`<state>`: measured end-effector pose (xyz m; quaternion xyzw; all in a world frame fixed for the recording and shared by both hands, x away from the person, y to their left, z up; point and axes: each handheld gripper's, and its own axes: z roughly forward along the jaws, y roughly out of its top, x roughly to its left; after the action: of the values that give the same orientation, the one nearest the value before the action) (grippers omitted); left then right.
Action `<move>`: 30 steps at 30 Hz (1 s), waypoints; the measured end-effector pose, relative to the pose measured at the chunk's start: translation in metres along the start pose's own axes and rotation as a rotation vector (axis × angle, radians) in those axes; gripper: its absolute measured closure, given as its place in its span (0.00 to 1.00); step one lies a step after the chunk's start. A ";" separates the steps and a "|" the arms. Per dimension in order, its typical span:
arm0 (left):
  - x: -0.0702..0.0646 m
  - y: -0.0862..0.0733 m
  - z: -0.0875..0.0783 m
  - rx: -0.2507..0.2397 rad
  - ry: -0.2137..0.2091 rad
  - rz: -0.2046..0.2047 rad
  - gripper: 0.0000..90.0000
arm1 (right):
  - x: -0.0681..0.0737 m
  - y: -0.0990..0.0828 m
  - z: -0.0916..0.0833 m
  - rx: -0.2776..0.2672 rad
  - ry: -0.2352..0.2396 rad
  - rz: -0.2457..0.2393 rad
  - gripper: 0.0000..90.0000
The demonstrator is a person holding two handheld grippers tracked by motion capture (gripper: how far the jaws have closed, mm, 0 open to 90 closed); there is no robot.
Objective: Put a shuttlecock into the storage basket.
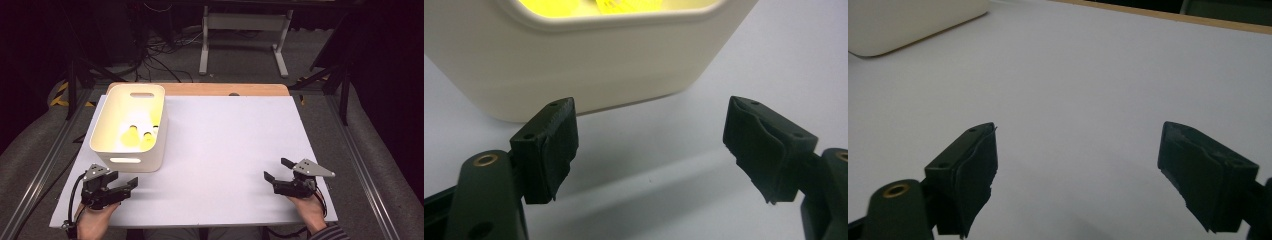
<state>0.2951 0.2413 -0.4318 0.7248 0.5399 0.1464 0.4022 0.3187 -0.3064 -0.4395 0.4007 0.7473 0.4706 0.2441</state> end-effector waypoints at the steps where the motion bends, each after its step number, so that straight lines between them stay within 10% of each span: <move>1: 0.000 0.000 0.000 0.000 0.000 0.000 0.25 | 0.000 0.000 0.000 0.000 0.000 0.000 0.19; 30: 0.002 0.000 -0.004 -0.057 0.014 0.001 0.25 | 0.001 0.000 0.000 0.001 0.003 0.002 0.19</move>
<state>0.2934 0.2448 -0.4301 0.7122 0.5380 0.1668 0.4189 0.3180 -0.3061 -0.4394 0.4007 0.7474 0.4712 0.2426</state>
